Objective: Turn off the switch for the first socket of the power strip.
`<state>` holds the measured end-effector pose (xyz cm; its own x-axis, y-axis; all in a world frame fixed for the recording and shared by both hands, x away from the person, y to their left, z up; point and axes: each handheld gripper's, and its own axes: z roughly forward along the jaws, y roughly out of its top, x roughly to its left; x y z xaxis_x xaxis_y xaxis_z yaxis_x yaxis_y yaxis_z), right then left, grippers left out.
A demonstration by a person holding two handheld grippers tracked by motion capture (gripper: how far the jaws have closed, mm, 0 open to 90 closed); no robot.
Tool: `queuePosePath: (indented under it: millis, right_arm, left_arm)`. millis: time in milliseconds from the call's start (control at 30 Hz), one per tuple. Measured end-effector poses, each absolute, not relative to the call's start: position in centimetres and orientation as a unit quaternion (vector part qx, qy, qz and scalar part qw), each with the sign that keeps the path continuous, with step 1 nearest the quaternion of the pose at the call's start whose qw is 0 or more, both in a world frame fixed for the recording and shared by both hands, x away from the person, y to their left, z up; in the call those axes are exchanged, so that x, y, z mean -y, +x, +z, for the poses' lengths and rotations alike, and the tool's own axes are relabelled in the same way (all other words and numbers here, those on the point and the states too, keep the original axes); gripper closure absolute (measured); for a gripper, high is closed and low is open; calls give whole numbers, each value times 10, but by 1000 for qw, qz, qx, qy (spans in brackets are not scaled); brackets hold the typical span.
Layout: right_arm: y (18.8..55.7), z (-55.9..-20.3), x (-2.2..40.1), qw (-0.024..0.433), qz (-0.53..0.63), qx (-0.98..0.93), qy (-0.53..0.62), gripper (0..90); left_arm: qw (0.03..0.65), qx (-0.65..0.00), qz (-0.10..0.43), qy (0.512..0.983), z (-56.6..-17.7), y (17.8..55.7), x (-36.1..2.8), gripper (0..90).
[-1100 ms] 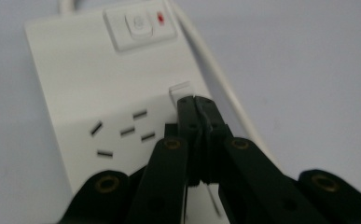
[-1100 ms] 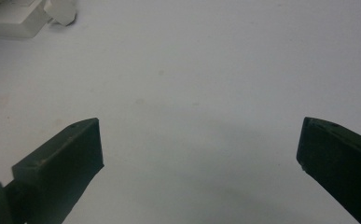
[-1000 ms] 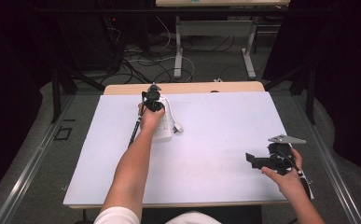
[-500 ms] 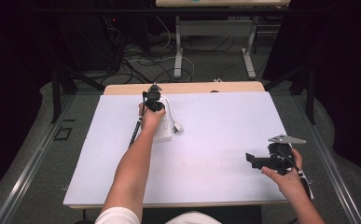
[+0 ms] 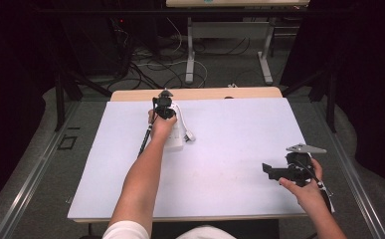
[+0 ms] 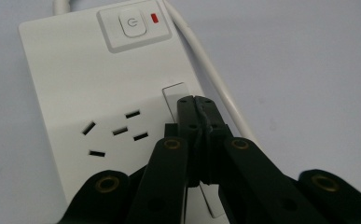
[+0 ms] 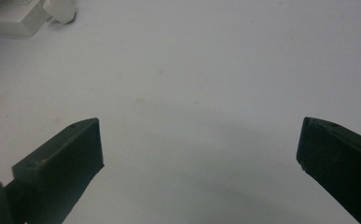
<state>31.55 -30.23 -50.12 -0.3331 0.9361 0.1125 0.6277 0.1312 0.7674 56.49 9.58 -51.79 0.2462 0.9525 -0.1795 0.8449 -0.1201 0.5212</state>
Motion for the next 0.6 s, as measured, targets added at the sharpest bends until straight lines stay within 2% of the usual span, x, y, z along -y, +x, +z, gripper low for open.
queuePosePath:
  millis: [600]
  right_arm:
    - [316,-502,302,202,377,-725,540,1]
  left_arm:
    - [283,-607,104,735,-506,561,-100,900]
